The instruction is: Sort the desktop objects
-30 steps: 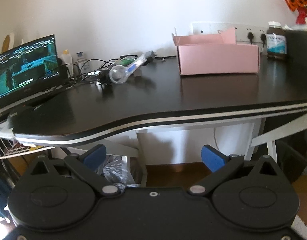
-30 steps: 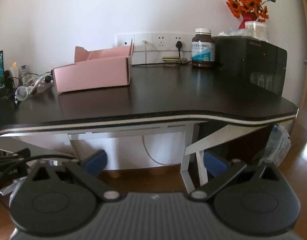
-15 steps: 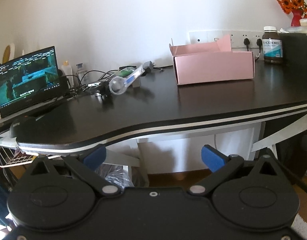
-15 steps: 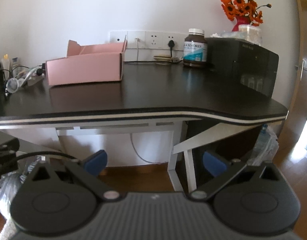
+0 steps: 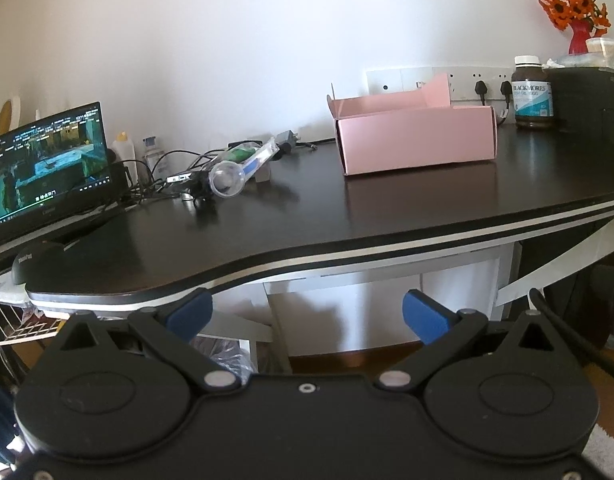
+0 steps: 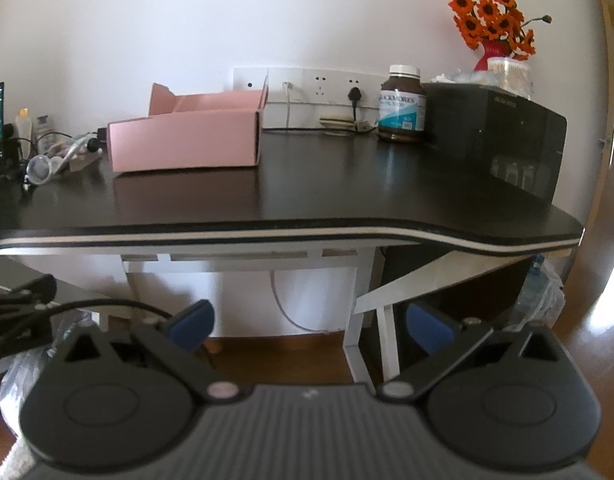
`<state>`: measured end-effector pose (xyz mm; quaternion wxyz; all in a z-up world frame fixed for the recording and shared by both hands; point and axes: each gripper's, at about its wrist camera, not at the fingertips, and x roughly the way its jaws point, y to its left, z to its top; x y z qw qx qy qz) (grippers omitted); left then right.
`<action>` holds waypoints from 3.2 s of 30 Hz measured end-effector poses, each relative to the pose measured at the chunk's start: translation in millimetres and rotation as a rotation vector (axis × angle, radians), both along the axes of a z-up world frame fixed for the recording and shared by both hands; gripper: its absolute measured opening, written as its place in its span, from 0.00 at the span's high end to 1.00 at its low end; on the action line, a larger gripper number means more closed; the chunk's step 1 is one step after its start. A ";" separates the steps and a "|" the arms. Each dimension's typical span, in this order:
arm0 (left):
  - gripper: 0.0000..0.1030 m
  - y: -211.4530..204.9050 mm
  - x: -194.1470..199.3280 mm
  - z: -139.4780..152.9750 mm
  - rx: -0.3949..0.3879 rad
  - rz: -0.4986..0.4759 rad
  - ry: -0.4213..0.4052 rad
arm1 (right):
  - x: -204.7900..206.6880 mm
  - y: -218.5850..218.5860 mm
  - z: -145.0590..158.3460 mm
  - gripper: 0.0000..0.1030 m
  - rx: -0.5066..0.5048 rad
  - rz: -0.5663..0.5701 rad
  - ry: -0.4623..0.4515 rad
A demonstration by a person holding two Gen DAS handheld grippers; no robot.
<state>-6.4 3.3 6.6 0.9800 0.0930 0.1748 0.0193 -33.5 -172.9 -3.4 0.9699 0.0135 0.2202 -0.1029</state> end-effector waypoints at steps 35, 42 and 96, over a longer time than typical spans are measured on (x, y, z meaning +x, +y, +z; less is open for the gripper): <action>0.00 21.4 25.4 56.0 0.024 -0.049 -0.068 | 19.7 -45.6 37.7 0.01 0.011 0.157 -0.050; 0.00 26.2 30.1 61.9 0.033 -0.053 -0.084 | 19.9 -46.5 39.3 0.01 -0.012 0.180 -0.055; 0.00 21.0 52.3 62.8 0.090 -0.113 -0.077 | 42.1 -44.1 56.3 0.01 0.044 0.297 -0.127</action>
